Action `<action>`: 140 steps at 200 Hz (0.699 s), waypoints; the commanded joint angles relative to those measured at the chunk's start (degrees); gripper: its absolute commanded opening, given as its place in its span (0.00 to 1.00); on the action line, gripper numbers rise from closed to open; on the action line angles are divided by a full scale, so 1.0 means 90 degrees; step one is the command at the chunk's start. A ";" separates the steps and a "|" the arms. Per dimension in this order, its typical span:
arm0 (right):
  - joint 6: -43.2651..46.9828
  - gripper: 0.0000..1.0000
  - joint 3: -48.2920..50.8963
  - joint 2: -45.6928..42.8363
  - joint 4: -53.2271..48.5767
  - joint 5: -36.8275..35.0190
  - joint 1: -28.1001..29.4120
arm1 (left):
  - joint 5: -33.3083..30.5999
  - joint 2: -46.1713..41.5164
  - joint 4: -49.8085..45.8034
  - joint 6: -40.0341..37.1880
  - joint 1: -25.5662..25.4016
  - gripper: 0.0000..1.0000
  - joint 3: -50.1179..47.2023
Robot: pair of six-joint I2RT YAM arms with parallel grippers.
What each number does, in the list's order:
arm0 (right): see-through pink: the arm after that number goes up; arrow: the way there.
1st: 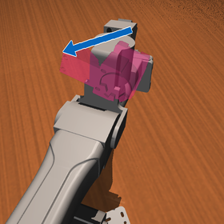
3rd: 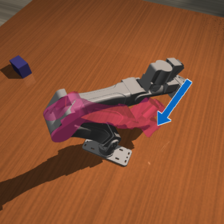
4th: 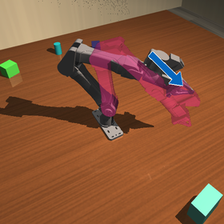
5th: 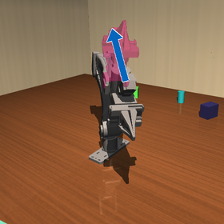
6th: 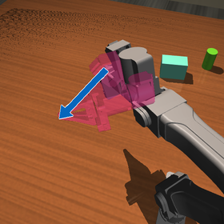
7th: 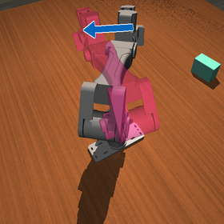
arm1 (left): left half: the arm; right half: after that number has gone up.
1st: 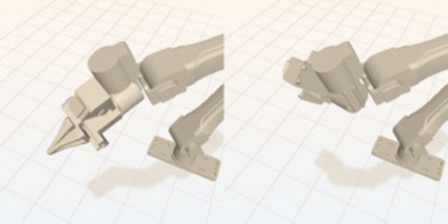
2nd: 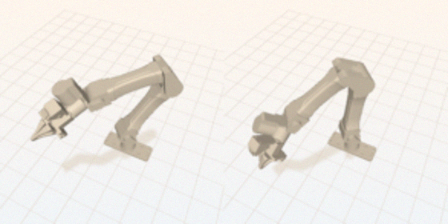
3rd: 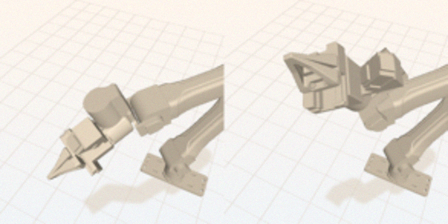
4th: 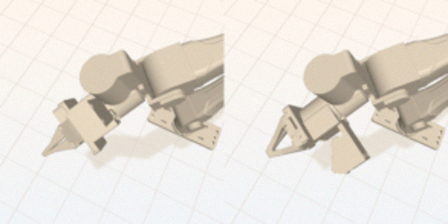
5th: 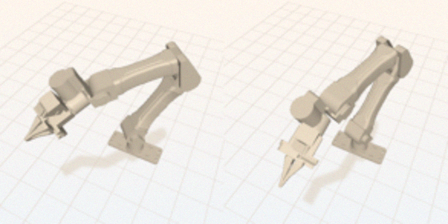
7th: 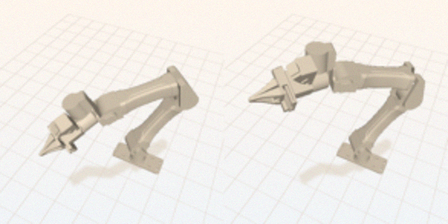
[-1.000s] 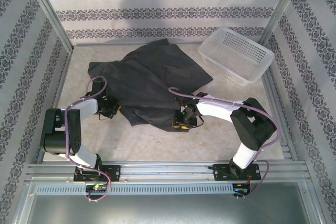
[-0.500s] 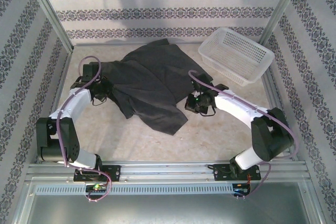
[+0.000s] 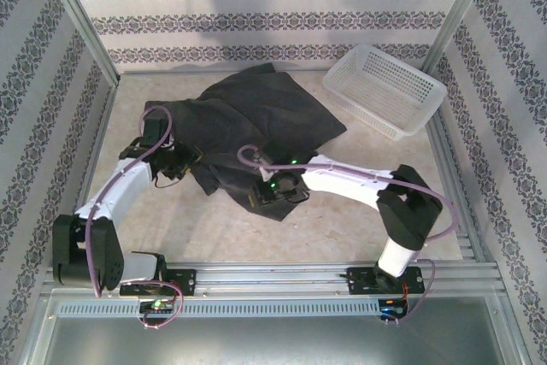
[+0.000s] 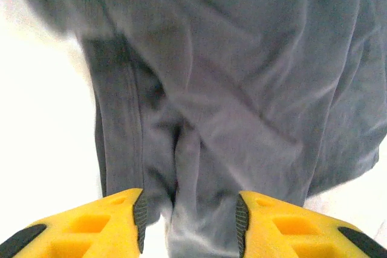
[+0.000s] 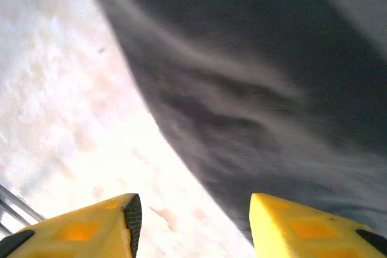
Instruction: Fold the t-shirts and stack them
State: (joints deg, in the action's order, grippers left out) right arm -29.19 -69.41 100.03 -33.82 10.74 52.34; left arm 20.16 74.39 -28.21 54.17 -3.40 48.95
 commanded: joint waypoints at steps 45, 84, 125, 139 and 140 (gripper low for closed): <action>0.0753 0.24 -0.0142 0.1048 -0.0869 -0.1472 0.0450 | 0.0306 -0.0908 0.0409 0.2081 -0.0403 0.46 -0.0946; 0.0635 0.00 0.0079 0.0090 -0.0757 -0.1400 0.0037 | 0.0238 -0.1076 0.0692 0.2652 -0.0777 0.48 -0.1272; 0.0569 0.00 0.0266 -0.0911 -0.0709 0.0203 -0.0976 | -0.0259 -0.1161 0.0897 0.3287 -0.1368 0.51 -0.1216; 0.0608 0.00 0.0261 -0.0962 -0.0763 0.0743 -0.1267 | -0.0455 -0.1110 0.1095 0.3645 -0.1621 0.51 -0.1202; 0.0607 0.00 0.0265 -0.0965 -0.0763 0.0775 -0.1285 | -0.0469 -0.1104 0.1113 0.3662 -0.1632 0.51 -0.1201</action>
State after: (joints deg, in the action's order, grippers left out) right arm -23.79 -67.81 92.40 -39.22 7.46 44.16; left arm 19.94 64.86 -22.37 79.61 -14.81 37.50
